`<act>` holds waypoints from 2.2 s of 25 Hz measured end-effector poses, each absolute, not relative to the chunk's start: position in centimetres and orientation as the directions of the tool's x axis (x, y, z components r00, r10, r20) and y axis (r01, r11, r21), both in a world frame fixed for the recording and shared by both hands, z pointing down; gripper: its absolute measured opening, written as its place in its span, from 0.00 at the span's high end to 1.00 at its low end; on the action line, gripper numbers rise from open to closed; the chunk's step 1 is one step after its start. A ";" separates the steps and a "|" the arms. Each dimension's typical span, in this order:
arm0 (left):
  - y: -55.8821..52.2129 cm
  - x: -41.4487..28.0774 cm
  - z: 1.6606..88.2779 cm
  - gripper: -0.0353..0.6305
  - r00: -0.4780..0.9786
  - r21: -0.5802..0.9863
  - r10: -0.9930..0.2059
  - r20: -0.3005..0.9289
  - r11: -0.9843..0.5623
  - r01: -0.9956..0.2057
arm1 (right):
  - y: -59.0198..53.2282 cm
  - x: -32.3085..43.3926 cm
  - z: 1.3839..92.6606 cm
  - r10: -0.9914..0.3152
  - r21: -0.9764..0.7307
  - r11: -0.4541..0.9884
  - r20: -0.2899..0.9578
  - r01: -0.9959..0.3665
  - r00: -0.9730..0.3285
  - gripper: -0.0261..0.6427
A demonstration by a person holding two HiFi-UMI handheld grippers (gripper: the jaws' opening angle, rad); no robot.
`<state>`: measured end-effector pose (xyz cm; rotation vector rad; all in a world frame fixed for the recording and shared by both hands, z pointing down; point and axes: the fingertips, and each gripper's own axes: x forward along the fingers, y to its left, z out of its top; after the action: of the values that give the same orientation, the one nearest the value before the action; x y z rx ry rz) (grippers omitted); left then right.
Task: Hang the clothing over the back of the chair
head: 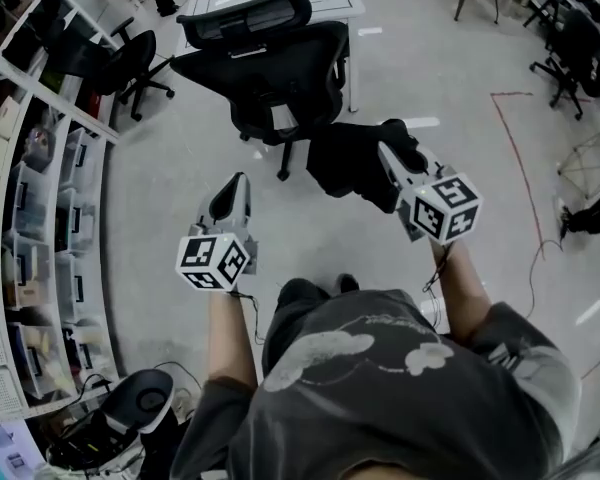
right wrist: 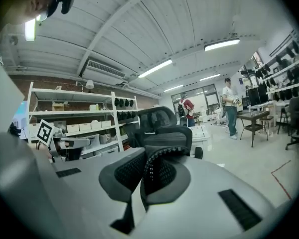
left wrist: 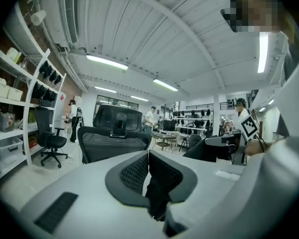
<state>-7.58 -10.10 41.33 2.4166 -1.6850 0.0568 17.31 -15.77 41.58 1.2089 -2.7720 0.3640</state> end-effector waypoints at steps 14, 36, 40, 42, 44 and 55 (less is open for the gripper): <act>-20.3 -3.9 40.8 0.94 0.446 0.111 -0.884 0.137 -0.434 -0.894 | -21.4 23.4 43.5 -0.802 -0.150 0.524 0.245 -0.839 -0.545 0.97; -42.3 -16.2 38.9 0.94 0.300 0.061 -0.950 0.083 -0.296 -0.953 | -46.9 24.7 37.3 -0.925 -0.030 0.338 0.176 -0.941 -0.338 0.97; -43.7 -19.1 39.1 0.94 0.258 0.060 -0.961 0.096 -0.253 -0.966 | -51.2 25.0 35.6 -0.936 0.017 0.320 0.158 -0.947 -0.314 0.97; -44.3 -20.3 39.1 0.94 0.239 0.069 -0.966 0.098 -0.233 -0.970 | -53.1 24.5 35.0 -0.933 0.042 0.333 0.160 -0.942 -0.322 0.97; -44.9 -21.1 39.2 0.94 0.225 0.076 -0.969 0.099 -0.219 -0.973 | -54.8 23.4 34.7 -0.924 0.074 0.357 0.172 -0.931 -0.341 0.97; -49.0 -25.3 40.0 0.94 0.096 0.069 -0.983 0.155 -0.086 -0.994 | -64.0 15.3 33.1 -0.841 0.090 0.531 0.176 -0.843 -0.511 0.97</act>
<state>-25.35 -49.04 39.99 2.2043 -2.0109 0.1026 15.32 -64.03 33.13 1.4328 -2.5708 0.0107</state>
